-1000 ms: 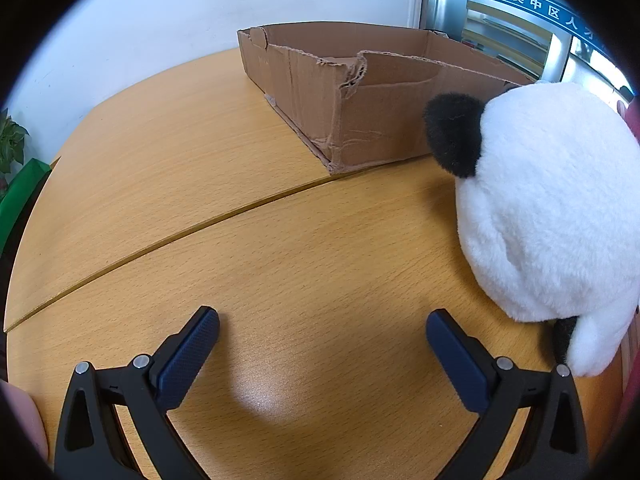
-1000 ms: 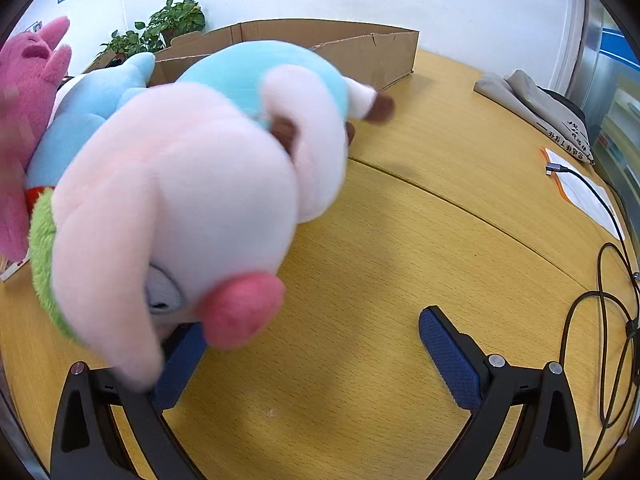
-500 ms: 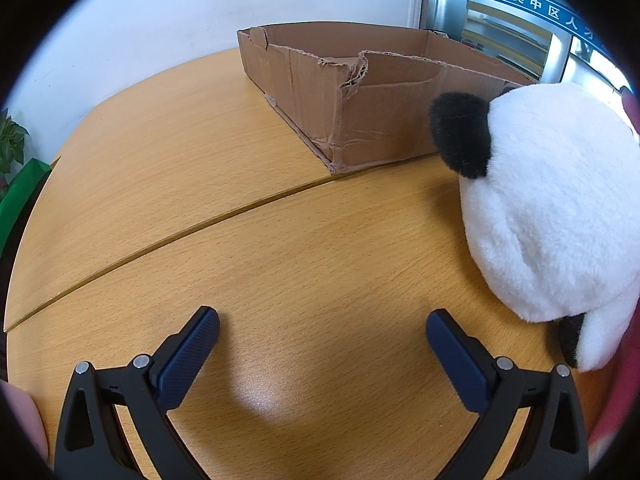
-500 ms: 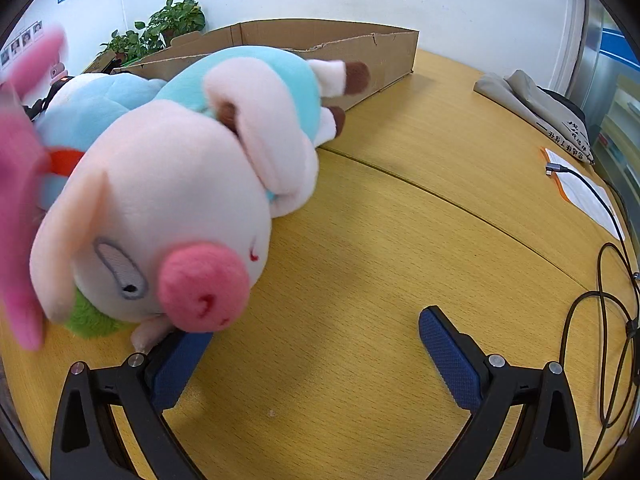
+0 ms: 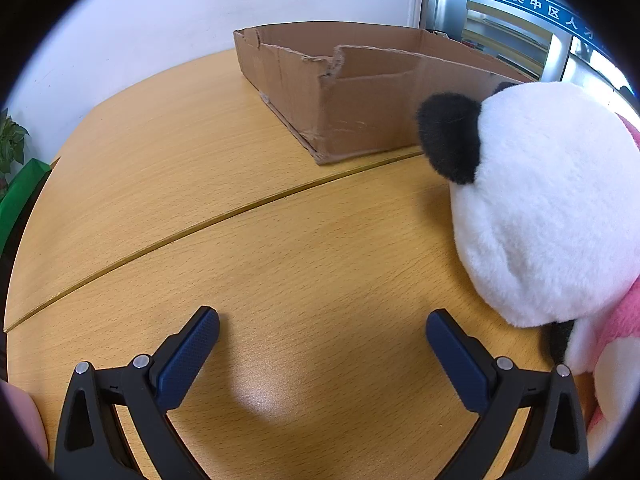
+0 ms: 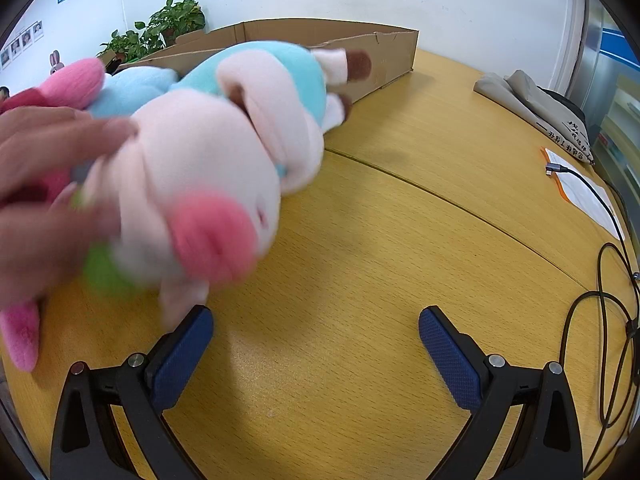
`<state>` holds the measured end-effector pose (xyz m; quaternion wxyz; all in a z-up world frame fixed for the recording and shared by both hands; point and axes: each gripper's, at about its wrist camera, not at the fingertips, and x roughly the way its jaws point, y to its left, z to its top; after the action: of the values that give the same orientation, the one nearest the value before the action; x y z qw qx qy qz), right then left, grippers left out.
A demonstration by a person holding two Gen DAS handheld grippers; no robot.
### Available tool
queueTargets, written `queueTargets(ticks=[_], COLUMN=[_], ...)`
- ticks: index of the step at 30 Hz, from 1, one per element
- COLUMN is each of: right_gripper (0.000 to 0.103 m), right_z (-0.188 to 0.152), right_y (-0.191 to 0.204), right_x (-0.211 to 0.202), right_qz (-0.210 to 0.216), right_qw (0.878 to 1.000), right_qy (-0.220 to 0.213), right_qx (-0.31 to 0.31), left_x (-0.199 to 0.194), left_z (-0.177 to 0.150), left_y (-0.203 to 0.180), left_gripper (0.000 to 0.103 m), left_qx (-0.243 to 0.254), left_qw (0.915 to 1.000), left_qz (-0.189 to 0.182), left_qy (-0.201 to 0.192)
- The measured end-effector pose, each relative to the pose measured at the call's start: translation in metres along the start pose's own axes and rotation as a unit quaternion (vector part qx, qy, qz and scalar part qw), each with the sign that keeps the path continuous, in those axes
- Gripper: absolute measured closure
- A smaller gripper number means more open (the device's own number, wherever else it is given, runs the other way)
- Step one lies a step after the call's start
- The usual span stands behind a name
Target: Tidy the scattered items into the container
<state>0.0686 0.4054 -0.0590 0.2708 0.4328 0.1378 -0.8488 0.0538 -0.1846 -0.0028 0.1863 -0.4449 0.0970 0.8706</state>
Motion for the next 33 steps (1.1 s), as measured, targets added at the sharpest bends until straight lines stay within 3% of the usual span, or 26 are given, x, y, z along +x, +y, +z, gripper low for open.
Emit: queueTargets(ticks=[33], right_gripper=[0.000], right_z=[-0.0002], right_y=[0.0004], right_x=[0.0001], right_qz=[-0.001], right_qw=[1.000], right_qy=[0.000], right_qx=[0.000], left_x=[-0.0059], left_z=[-0.0046], left_y=[-0.0089], left_gripper=[0.000], left_qx=[-0.001], left_qw=[1.0000], left_qz=[0.001], left_qy=[0.000])
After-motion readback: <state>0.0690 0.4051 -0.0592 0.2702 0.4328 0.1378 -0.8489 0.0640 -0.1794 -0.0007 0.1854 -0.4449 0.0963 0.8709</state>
